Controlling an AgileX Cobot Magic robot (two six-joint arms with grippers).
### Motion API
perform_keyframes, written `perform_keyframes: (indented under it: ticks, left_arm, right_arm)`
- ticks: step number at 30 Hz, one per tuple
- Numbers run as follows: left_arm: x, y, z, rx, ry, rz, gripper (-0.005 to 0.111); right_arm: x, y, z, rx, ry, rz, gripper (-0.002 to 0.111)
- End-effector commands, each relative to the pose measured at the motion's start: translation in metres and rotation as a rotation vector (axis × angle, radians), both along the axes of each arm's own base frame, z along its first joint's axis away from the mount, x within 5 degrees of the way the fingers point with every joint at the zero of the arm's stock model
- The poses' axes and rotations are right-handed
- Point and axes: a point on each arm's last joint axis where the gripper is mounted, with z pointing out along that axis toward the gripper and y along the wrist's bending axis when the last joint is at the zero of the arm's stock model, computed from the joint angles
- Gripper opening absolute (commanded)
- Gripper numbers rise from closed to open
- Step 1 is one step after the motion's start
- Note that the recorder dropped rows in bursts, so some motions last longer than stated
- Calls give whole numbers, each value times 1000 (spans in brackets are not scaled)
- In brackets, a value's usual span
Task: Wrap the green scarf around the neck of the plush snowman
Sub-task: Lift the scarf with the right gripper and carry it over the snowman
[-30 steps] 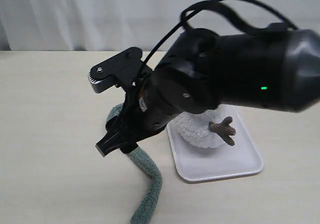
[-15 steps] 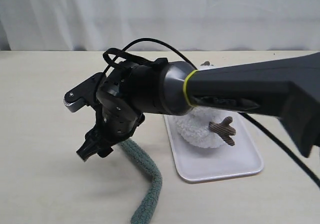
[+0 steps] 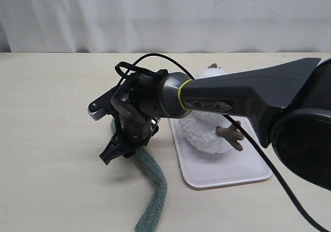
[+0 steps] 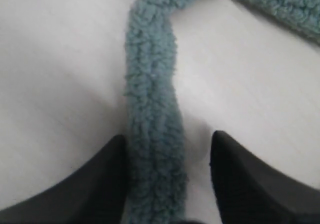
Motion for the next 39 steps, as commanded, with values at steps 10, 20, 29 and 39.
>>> perform_keyframes:
  ticks: [10, 20, 29, 39]
  left_arm:
    - [0, 0, 0, -2, -10, -3, 0]
    - [0, 0, 0, -2, -10, -3, 0]
    - [0, 0, 0, -2, -11, -3, 0]
    - [0, 0, 0, -2, -11, -3, 0]
  right_arm:
    - [-8, -7, 26, -38, 51, 98, 4]
    - [-62, 2, 142, 54, -86, 221, 4]
    - [-119, -28, 242, 134, -228, 279, 4]
    - [-112, -78, 282, -42, -473, 55, 4]
